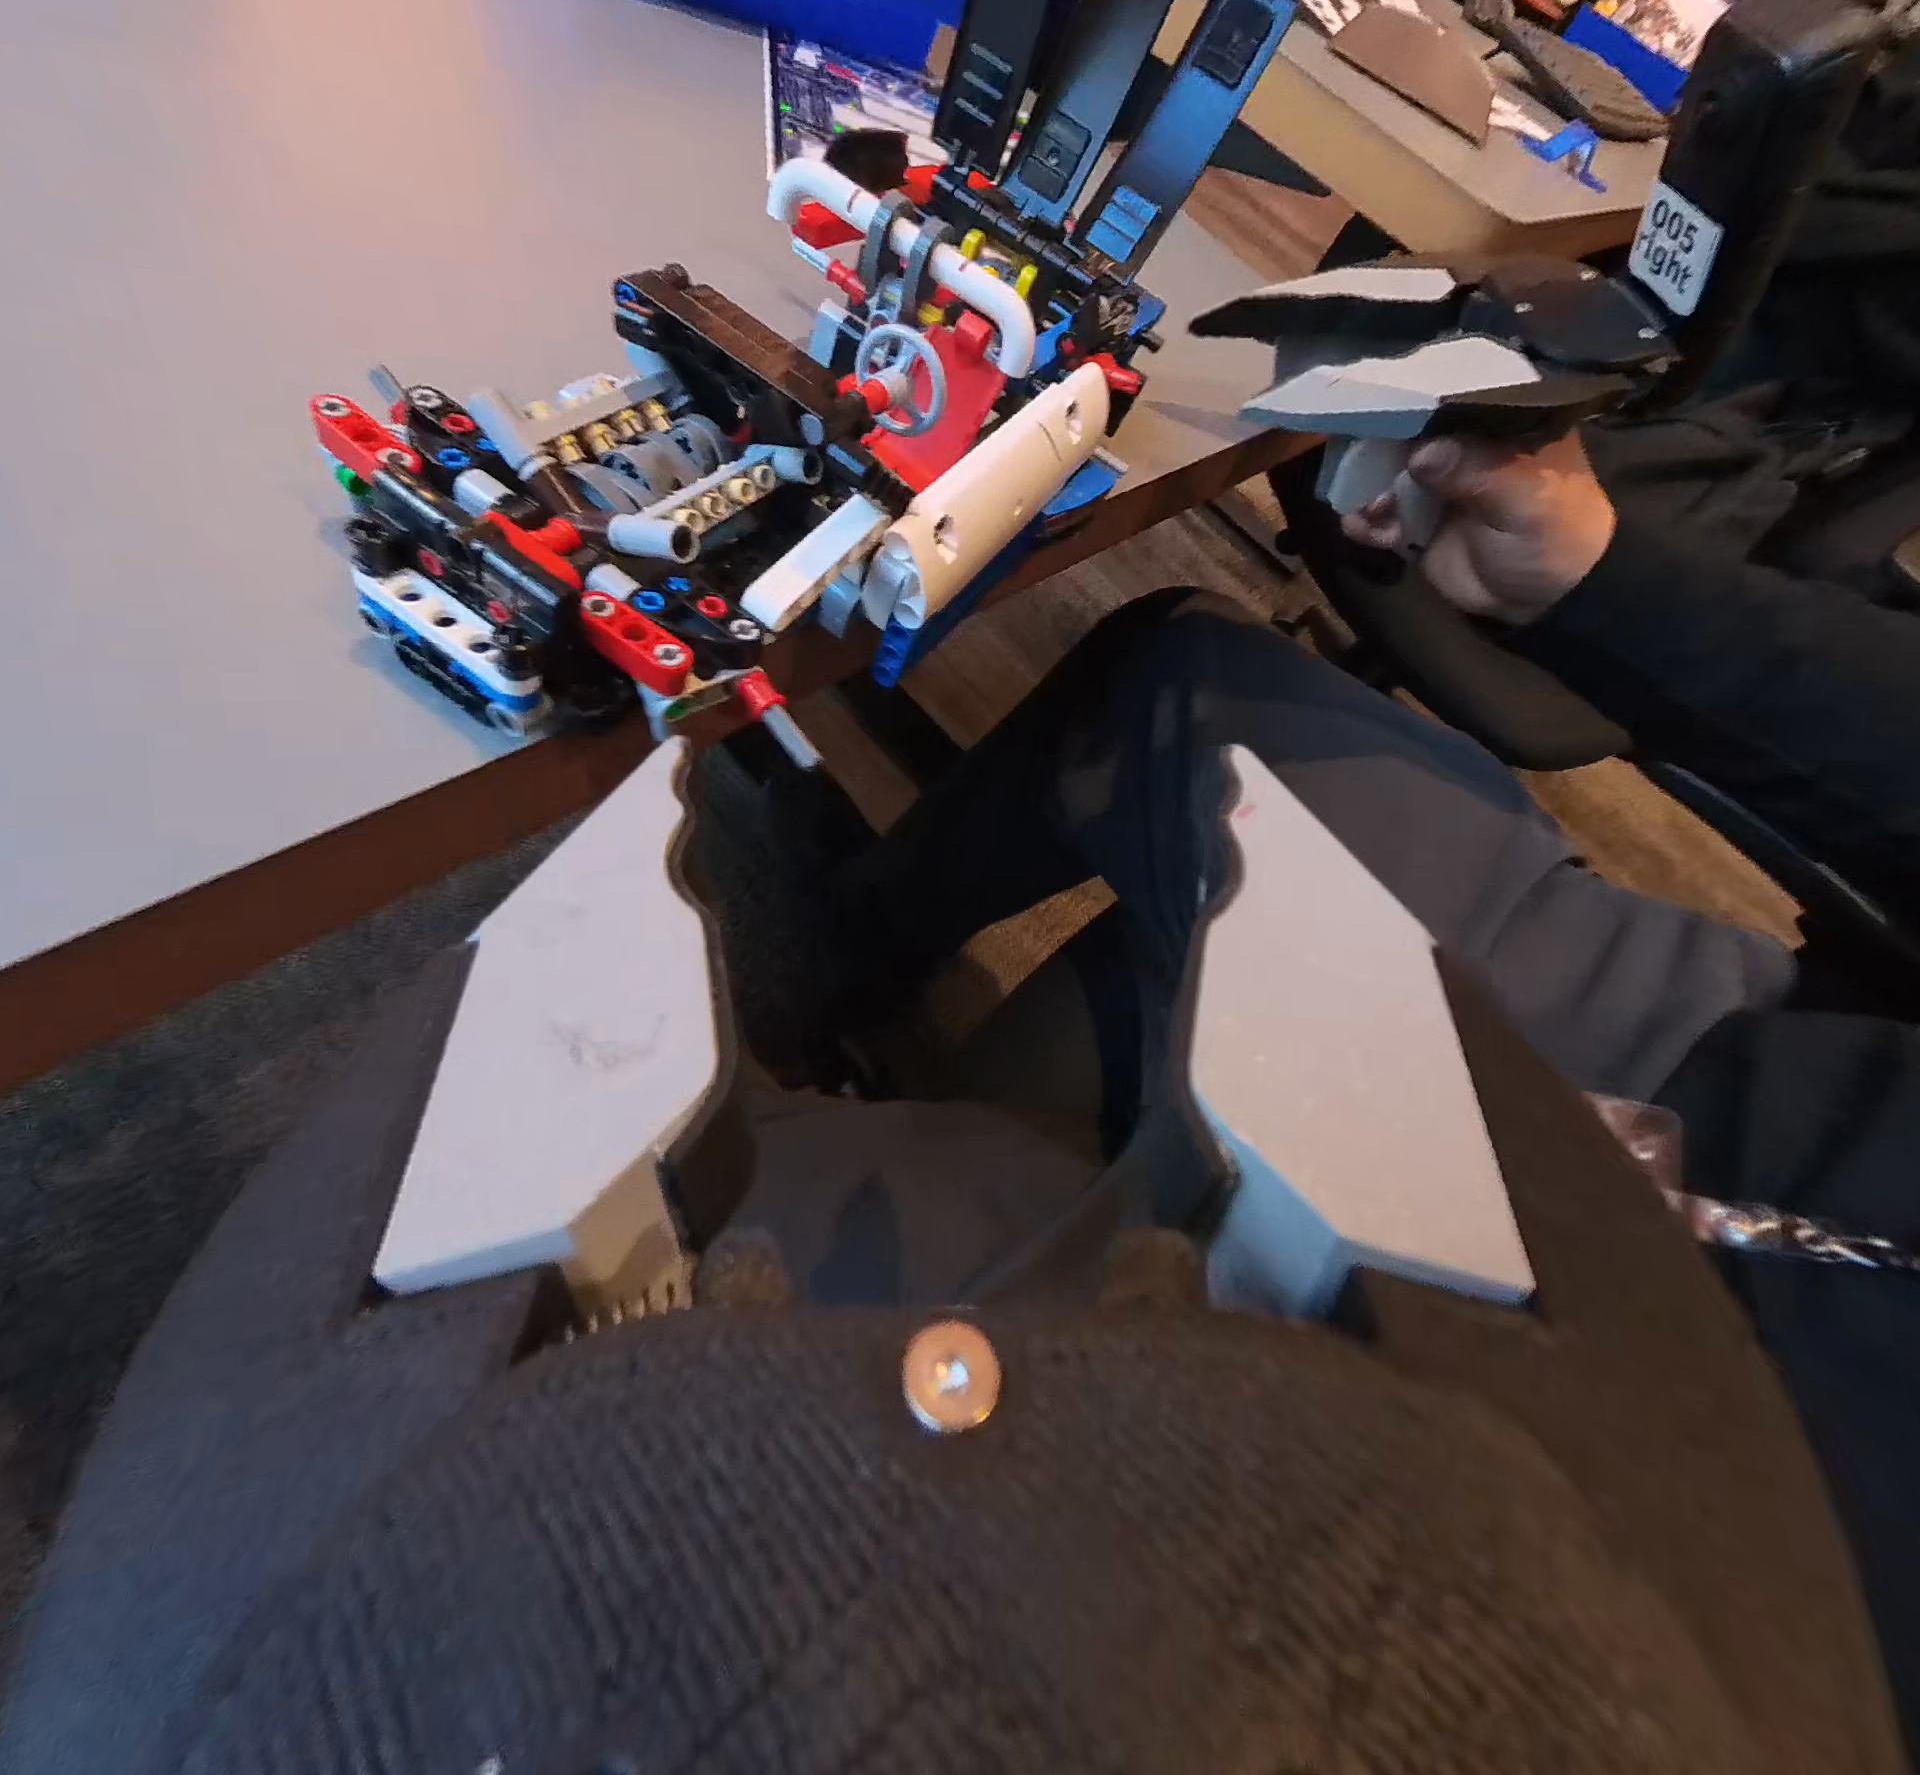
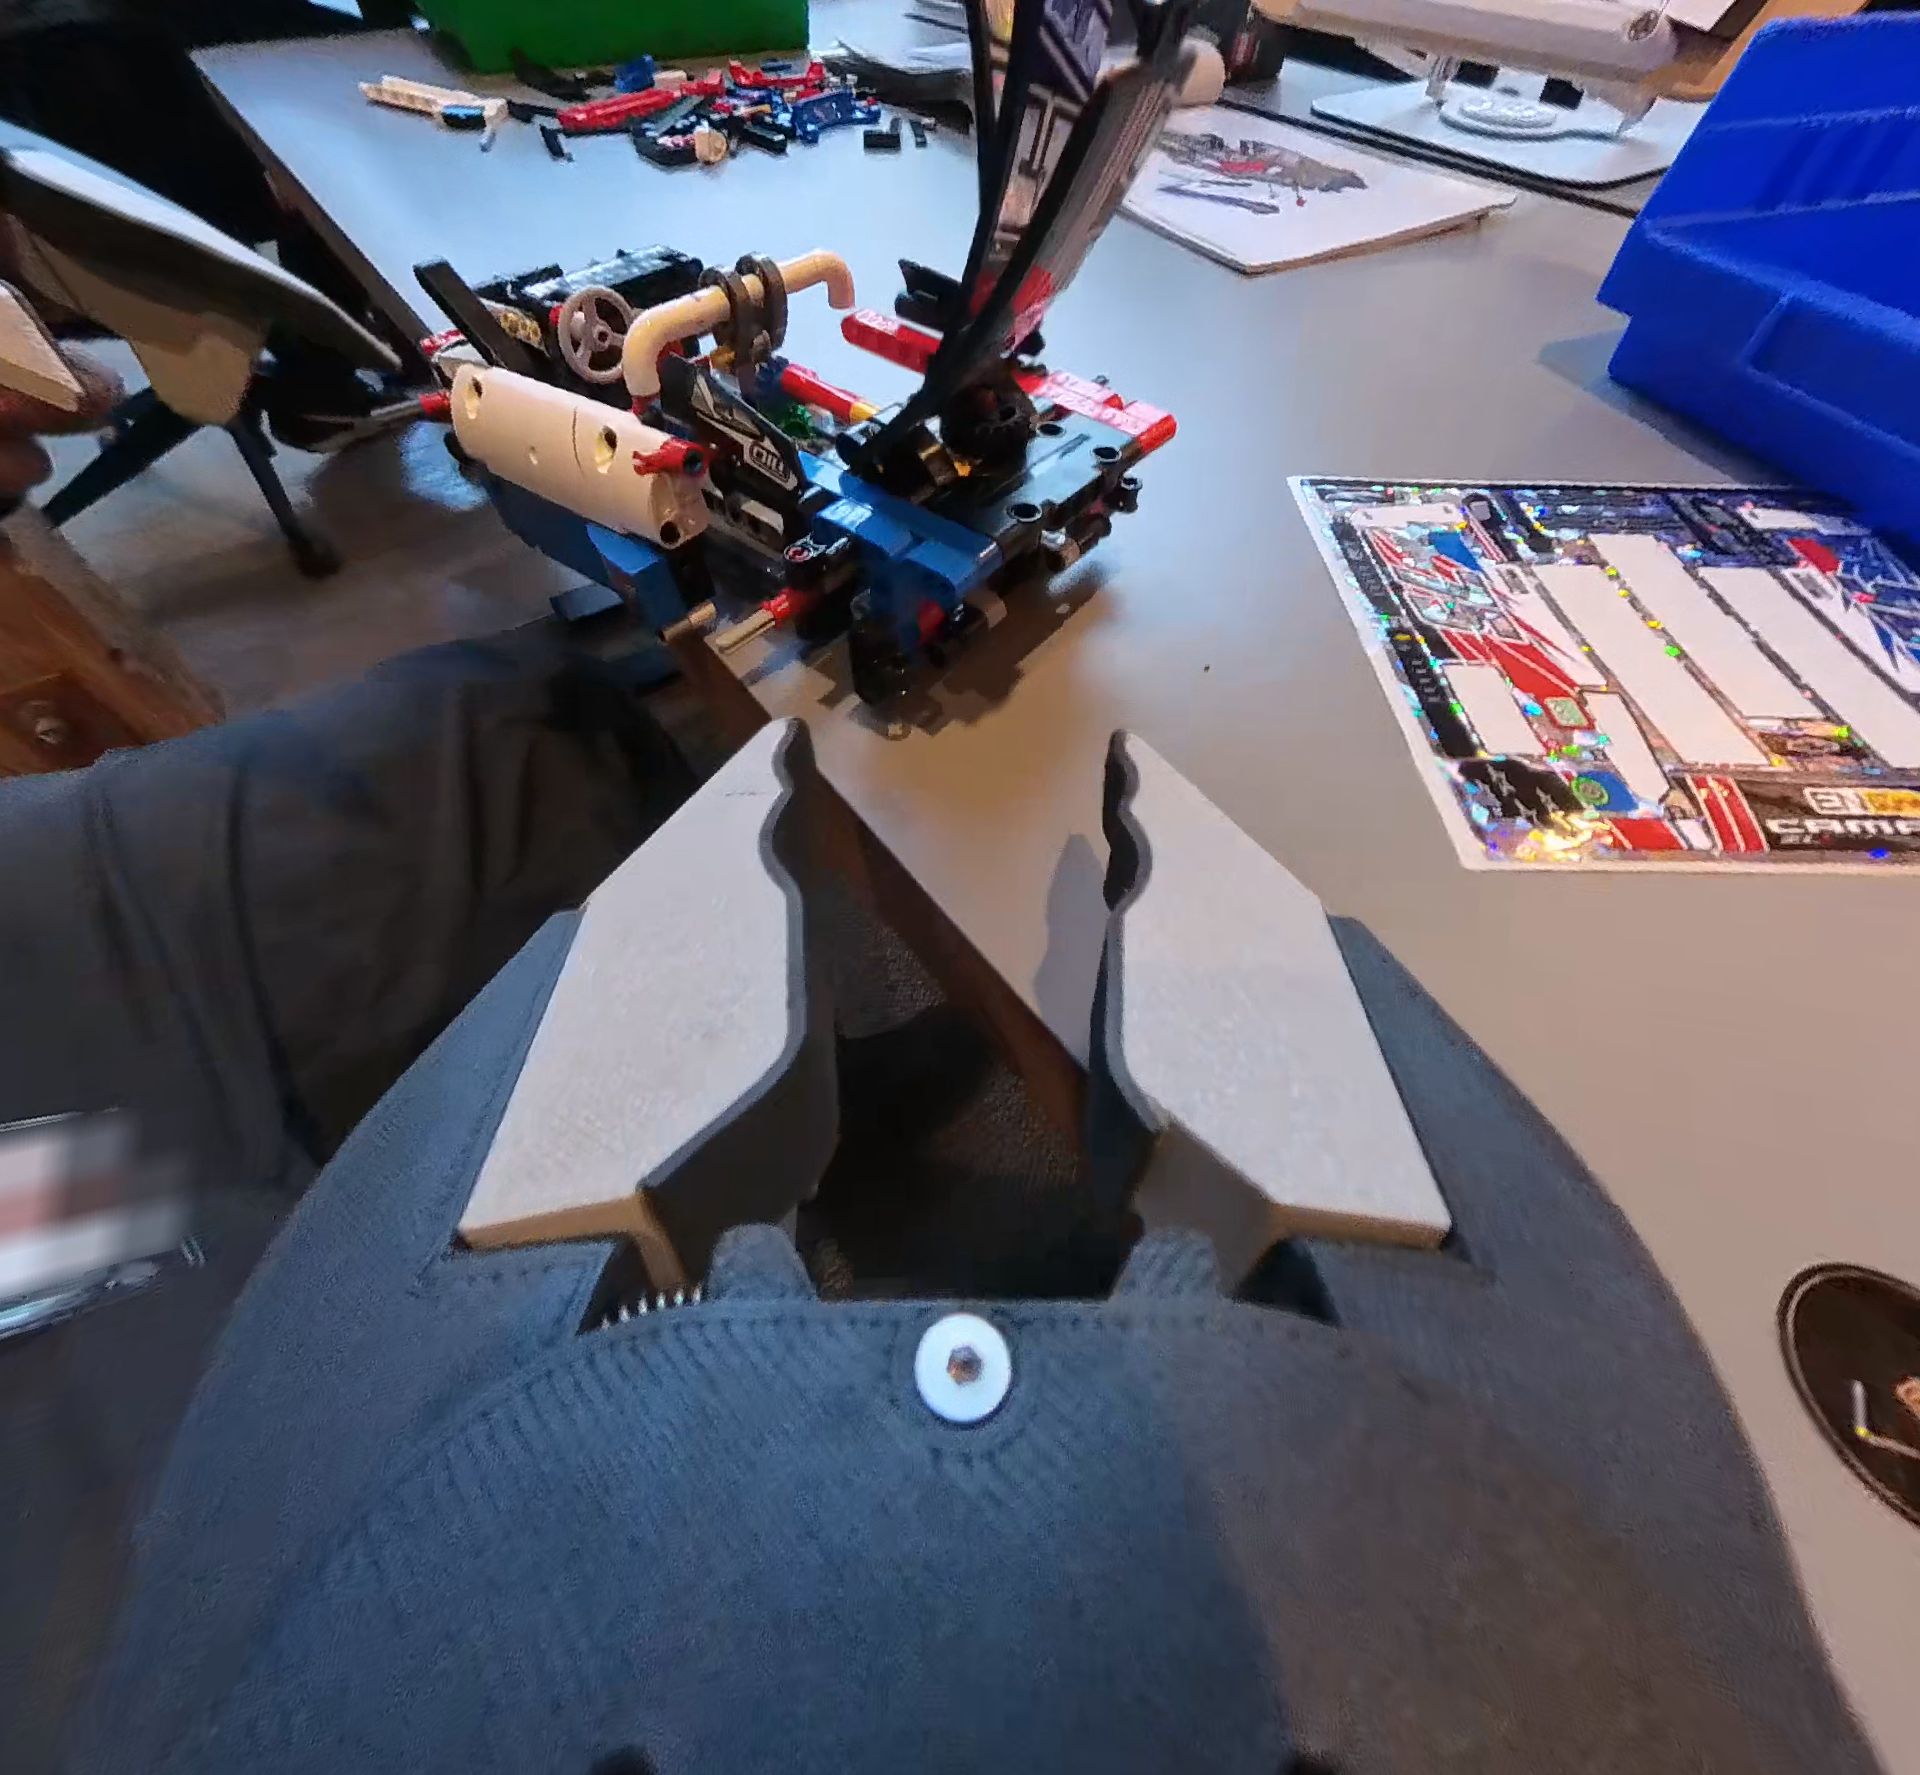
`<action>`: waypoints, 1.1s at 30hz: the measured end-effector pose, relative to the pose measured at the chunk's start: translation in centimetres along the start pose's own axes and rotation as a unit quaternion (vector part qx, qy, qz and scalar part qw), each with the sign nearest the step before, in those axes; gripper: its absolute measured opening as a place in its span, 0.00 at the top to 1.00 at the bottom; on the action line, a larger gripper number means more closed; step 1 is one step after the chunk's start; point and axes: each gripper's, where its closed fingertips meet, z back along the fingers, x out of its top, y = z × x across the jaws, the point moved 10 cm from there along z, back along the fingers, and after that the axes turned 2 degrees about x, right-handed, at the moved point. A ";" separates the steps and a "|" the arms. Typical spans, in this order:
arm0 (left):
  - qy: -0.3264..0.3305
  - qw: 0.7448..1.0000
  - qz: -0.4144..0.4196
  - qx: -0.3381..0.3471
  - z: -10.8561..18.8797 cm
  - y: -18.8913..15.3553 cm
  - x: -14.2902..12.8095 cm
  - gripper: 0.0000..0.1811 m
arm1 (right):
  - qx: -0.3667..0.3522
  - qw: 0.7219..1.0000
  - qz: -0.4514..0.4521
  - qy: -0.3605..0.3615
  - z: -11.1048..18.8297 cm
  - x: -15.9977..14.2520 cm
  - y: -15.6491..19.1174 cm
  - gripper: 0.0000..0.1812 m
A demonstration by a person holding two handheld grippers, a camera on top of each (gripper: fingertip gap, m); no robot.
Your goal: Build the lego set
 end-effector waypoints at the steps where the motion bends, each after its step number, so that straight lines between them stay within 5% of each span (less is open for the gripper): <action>1: 0.000 1.000 0.006 -0.007 -0.2 -0.3 -0.1 0.49 | 0.000 1.000 -0.005 -0.002 0.1 -0.1 0.0 0.70; 20: -0.054 0.989 -0.130 -0.050 -0.6 -2.6 1.4 0.64 | 0.028 0.998 -0.005 -0.056 0.0 0.4 0.6 0.68; 28: -0.029 0.955 -0.294 -0.021 -1.1 -2.8 0.5 0.76 | 0.006 0.994 0.016 -0.109 0.1 2.2 1.3 0.69; 33: -0.057 0.962 -0.261 -0.058 -1.6 -2.7 1.7 0.76 | -0.024 0.995 0.034 -0.086 0.2 0.4 1.2 0.75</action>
